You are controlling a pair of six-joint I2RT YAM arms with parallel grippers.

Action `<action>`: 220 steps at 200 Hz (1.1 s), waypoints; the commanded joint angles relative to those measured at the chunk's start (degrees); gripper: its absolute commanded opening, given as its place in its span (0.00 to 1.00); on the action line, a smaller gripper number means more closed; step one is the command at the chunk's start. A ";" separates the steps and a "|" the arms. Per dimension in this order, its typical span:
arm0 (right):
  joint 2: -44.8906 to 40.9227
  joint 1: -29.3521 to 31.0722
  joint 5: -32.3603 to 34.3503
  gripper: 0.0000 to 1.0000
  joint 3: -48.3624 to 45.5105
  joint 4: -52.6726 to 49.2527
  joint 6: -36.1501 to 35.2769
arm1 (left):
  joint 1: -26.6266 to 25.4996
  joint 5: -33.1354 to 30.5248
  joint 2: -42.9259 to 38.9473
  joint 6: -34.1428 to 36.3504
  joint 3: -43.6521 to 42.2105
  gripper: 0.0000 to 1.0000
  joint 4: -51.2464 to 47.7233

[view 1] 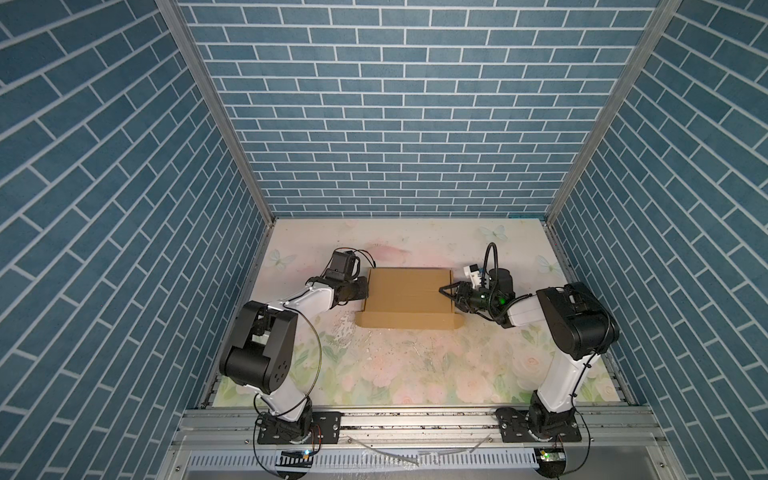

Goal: Fold the paper box
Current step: 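Grip the box sides with both grippers and lift it up on edge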

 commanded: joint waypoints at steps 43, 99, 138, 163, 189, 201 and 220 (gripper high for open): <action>-1.48 0.11 -1.93 0.45 2.14 1.50 -0.43 | 2.28 6.68 -11.53 2.31 3.21 0.51 -6.32; -5.74 -2.47 -6.22 0.45 4.17 -0.97 0.51 | 12.62 23.95 -19.49 -3.99 -5.81 0.57 4.57; -10.55 -4.50 -10.63 0.45 8.43 -10.76 -4.00 | 14.72 34.48 -17.23 -11.33 -9.95 0.59 18.54; -13.74 -4.90 -11.61 0.45 11.38 -19.99 -9.07 | 14.71 38.90 -13.76 -17.63 -11.65 0.64 31.30; -15.76 -5.00 -11.74 0.45 12.56 -24.01 -10.78 | 14.68 41.14 -11.05 -23.03 -12.41 0.73 42.37; -16.16 -5.09 -11.90 0.45 12.69 -24.16 -10.74 | 14.70 41.30 -10.65 -24.07 -13.77 0.81 45.29; -16.61 -5.04 -11.92 0.45 12.86 -23.88 -10.37 | 14.73 41.91 -10.33 -24.22 -14.24 0.94 46.57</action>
